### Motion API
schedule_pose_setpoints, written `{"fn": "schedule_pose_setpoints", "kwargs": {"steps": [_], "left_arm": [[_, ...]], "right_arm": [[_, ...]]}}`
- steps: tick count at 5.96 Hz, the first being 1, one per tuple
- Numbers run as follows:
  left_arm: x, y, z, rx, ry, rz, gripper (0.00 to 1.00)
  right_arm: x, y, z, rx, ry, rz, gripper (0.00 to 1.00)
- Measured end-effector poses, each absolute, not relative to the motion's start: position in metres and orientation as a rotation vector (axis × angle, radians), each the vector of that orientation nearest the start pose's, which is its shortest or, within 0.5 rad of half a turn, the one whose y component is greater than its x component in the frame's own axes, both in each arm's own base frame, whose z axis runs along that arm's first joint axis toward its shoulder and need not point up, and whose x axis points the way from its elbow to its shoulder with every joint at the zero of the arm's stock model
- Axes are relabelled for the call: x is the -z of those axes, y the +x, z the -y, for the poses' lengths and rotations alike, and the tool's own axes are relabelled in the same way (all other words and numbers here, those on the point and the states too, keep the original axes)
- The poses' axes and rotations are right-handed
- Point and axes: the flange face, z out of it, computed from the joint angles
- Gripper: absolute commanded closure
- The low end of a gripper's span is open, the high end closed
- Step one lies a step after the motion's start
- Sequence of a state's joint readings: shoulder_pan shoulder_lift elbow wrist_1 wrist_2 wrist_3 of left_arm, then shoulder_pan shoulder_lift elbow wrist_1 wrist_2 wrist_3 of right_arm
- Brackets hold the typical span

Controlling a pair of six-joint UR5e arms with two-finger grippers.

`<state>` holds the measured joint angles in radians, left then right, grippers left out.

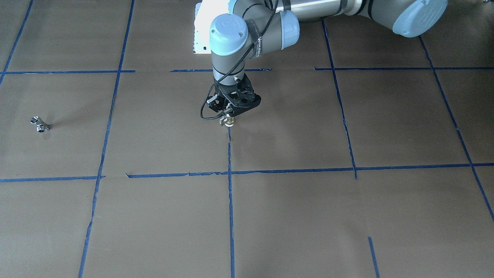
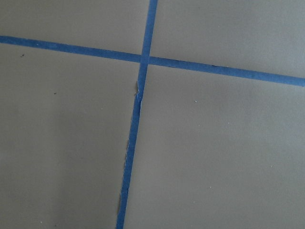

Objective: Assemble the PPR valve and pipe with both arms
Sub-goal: 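Lift the white fitting with the left gripper and carry it to table center, then set the white fitting upright at center, open left gripper, withdraw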

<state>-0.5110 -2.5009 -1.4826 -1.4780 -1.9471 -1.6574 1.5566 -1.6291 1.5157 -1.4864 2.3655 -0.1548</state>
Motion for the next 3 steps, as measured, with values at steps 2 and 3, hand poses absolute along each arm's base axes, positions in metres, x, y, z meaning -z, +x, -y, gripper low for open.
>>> {"fn": "schedule_pose_setpoints", "kwargs": {"steps": [2,3], "left_arm": [[-0.1264,0.5988,0.444,0.416,-0.196,-0.801,0.49],[-0.1272,0.6,0.4433,0.414,-0.197,-0.8,0.42]], "right_arm": [[-0.7039,0.0555,0.4634,0.149,0.028,0.795,0.0],[-0.7039,0.0553,0.4634,0.149,0.028,0.795,0.0]]}}
